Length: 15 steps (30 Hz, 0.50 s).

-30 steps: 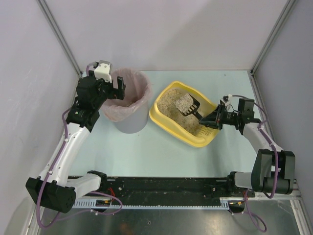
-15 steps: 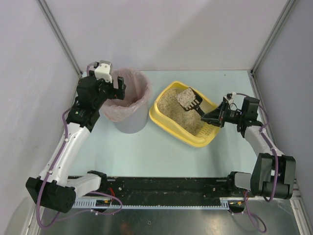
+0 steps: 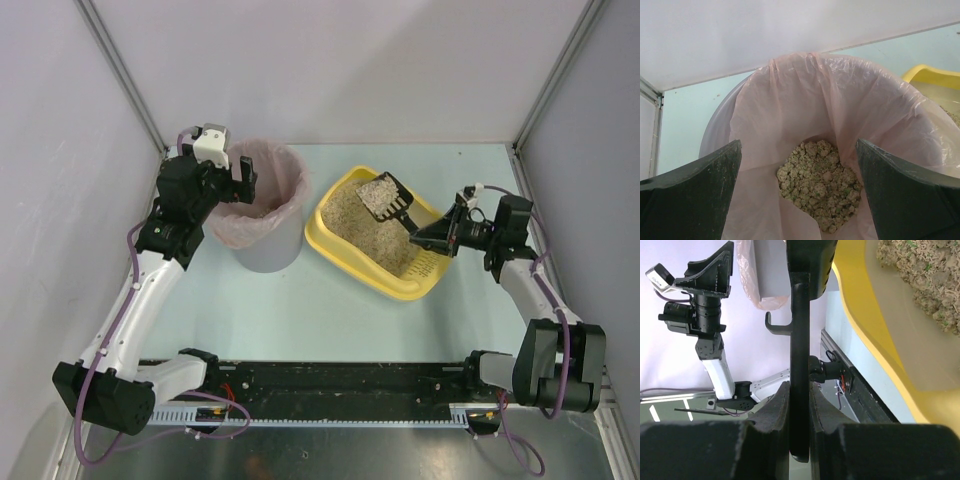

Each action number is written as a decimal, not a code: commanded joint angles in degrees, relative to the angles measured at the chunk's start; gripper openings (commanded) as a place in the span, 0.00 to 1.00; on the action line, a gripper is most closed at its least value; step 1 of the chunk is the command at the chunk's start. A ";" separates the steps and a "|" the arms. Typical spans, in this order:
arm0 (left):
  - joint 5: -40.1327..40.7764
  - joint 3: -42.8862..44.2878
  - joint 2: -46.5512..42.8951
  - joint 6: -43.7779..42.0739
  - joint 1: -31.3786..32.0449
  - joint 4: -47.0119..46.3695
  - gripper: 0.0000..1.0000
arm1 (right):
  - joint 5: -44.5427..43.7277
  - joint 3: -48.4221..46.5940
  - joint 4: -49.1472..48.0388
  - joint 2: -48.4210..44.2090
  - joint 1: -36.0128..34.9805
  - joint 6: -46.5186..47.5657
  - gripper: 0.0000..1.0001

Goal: Clean the litter box

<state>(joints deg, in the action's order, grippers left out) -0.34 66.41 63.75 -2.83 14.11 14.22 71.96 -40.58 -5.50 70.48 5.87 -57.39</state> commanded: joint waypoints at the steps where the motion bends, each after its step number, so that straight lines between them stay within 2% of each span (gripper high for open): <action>1: 0.16 -0.14 -0.90 -0.16 0.48 -2.44 0.99 | 1.24 -0.47 -4.08 -2.10 -1.56 -0.70 0.00; 5: 0.08 -0.14 -1.08 -0.07 0.48 -2.44 1.00 | 0.12 -0.47 -5.93 -2.88 1.25 -2.38 0.00; 10: -0.01 -0.23 -0.99 0.02 0.48 -2.44 1.00 | -1.13 -0.38 -10.67 -1.93 -4.19 -5.63 0.00; 13: 0.16 -0.23 -1.17 -0.16 0.48 -2.44 1.00 | -1.82 -0.47 -10.77 -2.10 -1.22 -5.90 0.00; 15: 0.16 -0.32 -1.34 -0.16 0.48 -2.62 1.00 | -2.79 -0.47 -9.89 -1.84 -1.82 -5.37 0.00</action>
<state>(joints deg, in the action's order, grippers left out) -0.32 66.35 63.75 -2.79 14.13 14.22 70.26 -40.51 -11.51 69.63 3.09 -62.17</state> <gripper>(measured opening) 0.996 0.172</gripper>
